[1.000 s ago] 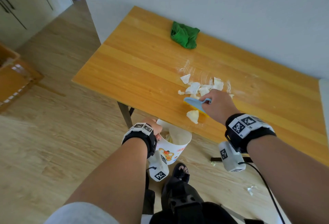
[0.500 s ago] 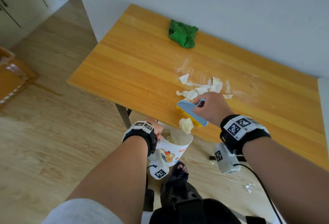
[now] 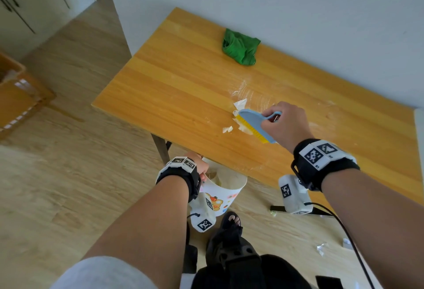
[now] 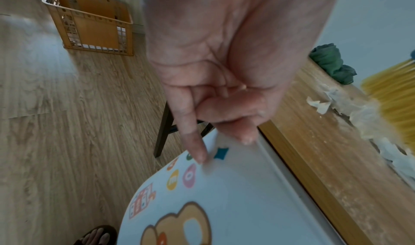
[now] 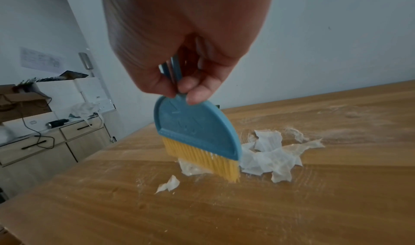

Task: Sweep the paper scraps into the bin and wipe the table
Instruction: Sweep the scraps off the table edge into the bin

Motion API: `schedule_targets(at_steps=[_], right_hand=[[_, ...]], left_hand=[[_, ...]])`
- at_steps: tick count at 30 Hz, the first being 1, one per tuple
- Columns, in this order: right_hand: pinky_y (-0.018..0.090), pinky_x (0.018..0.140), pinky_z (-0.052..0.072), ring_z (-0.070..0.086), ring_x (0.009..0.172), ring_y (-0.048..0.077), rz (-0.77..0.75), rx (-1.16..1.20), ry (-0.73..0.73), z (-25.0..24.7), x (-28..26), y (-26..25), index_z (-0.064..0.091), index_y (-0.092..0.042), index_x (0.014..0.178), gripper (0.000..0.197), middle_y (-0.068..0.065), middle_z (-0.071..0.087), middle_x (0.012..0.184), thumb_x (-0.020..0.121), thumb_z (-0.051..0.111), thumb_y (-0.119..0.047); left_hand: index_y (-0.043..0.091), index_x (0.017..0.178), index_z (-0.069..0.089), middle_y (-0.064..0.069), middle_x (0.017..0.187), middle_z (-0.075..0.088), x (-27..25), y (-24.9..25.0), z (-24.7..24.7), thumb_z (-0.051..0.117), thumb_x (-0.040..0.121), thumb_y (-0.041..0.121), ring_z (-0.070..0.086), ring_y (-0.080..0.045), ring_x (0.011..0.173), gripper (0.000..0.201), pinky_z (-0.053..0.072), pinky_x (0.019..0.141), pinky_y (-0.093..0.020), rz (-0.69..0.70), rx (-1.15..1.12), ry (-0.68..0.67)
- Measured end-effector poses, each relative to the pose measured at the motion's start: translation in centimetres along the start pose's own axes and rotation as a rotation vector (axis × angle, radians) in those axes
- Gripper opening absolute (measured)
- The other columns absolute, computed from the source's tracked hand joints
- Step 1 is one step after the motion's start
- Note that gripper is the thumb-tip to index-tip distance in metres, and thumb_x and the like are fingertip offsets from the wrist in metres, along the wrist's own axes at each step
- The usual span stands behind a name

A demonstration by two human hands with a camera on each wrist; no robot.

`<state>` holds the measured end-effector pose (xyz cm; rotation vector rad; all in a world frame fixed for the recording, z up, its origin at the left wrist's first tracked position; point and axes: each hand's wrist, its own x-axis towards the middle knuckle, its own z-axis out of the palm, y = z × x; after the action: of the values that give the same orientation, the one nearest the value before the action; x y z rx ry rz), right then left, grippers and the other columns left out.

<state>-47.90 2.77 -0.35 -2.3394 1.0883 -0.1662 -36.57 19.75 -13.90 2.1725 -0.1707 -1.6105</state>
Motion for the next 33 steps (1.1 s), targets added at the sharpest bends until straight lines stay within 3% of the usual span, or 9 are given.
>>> schedule_targets(at_steps=[2, 6, 10, 14, 17, 20, 23, 27, 33], right_hand=[[0.028, 0.054, 0.048, 0.059, 0.068, 0.020, 0.008, 0.028, 0.023, 0.2, 0.1, -0.1, 0.072, -0.015, 0.085, 0.010, 0.002, 0.065, 0.083, 0.079, 0.064, -0.013], [0.029, 0.054, 0.042, 0.049, 0.057, 0.020, 0.092, 0.163, 0.062, 0.5, 0.5, -0.5, 0.071, -0.012, 0.071, 0.011, 0.008, 0.063, 0.069, 0.077, 0.062, -0.011], [0.028, 0.052, 0.040, 0.047, 0.055, 0.020, 0.099, 0.143, 0.065, 0.3, 0.7, -0.7, 0.071, -0.010, 0.071, 0.011, 0.008, 0.062, 0.065, 0.077, 0.062, -0.013], [0.030, 0.056, 0.046, 0.054, 0.065, 0.018, 0.037, 0.066, 0.189, 0.0, 1.1, -0.4, 0.070, -0.018, 0.088, 0.011, 0.000, 0.061, 0.084, 0.082, 0.060, -0.017], [0.030, 0.056, 0.043, 0.053, 0.071, 0.020, -0.130, -0.214, 0.070, 0.8, 1.6, 0.1, 0.072, -0.017, 0.103, 0.021, -0.001, 0.055, 0.092, 0.089, 0.056, -0.017], [0.030, 0.059, 0.041, 0.053, 0.074, 0.021, -0.191, -0.363, -0.058, 1.9, 1.4, 0.6, 0.071, -0.016, 0.110, 0.024, 0.002, 0.056, 0.097, 0.093, 0.053, -0.017], [0.031, 0.064, 0.045, 0.055, 0.078, 0.022, -0.167, -0.339, -0.124, 2.7, 0.9, 0.7, 0.072, -0.016, 0.106, 0.025, 0.002, 0.058, 0.097, 0.091, 0.052, -0.014], [0.027, 0.059, 0.041, 0.053, 0.073, 0.019, -0.176, -0.307, -0.228, 3.1, 0.1, 0.3, 0.076, -0.019, 0.090, 0.026, -0.005, 0.055, 0.081, 0.081, 0.053, -0.012], [0.035, 0.066, 0.054, 0.060, 0.077, 0.022, -0.160, -0.151, 0.007, 2.1, -0.2, -0.6, 0.074, -0.015, 0.087, 0.014, 0.002, 0.065, 0.089, 0.080, 0.061, -0.012]], left_hand=[[0.013, 0.108, 0.047, -0.024, 0.094, 0.074, 0.0, -0.1, -0.3, 0.049, 0.087, 0.005, 0.055, -0.029, 0.068, 0.022, 0.057, 0.089, -0.050, 0.000, -0.021, 0.016], [0.005, 0.136, 0.046, -0.024, 0.092, 0.073, 0.1, -0.4, -0.8, 0.048, 0.089, 0.003, 0.055, -0.028, 0.067, 0.048, 0.056, 0.089, -0.049, 0.003, -0.056, 0.022], [0.004, 0.138, 0.045, -0.024, 0.091, 0.074, 0.3, -0.4, -0.8, 0.049, 0.088, 0.003, 0.058, -0.028, 0.066, 0.049, 0.057, 0.088, -0.048, 0.009, -0.066, 0.021], [0.004, 0.138, 0.045, -0.022, 0.087, 0.075, 0.5, -0.5, -0.9, 0.049, 0.087, 0.004, 0.059, -0.028, 0.065, 0.052, 0.057, 0.088, -0.047, 0.012, -0.055, 0.004], [0.005, 0.140, 0.043, -0.022, 0.087, 0.075, 0.6, -0.6, -1.0, 0.048, 0.087, 0.004, 0.059, -0.028, 0.064, 0.053, 0.058, 0.087, -0.048, 0.016, -0.057, 0.001], [0.008, 0.144, 0.039, -0.022, 0.088, 0.075, 0.5, -0.7, -1.2, 0.047, 0.088, 0.004, 0.059, -0.027, 0.063, 0.056, 0.058, 0.087, -0.049, 0.018, -0.073, 0.003], [0.010, 0.147, 0.035, -0.022, 0.091, 0.074, 0.6, -0.8, -1.2, 0.046, 0.090, 0.004, 0.059, -0.027, 0.066, 0.059, 0.057, 0.087, -0.049, 0.024, -0.067, 0.001], [0.012, 0.149, 0.033, -0.022, 0.090, 0.074, 0.6, -0.9, -1.2, 0.046, 0.090, 0.003, 0.059, -0.027, 0.064, 0.060, 0.058, 0.086, -0.049, 0.030, -0.082, 0.004], [0.011, 0.149, 0.033, -0.022, 0.093, 0.074, 0.5, -1.2, -1.3, 0.046, 0.090, 0.006, 0.063, -0.029, 0.072, 0.060, 0.057, 0.088, -0.047, 0.049, -0.072, 0.004]])
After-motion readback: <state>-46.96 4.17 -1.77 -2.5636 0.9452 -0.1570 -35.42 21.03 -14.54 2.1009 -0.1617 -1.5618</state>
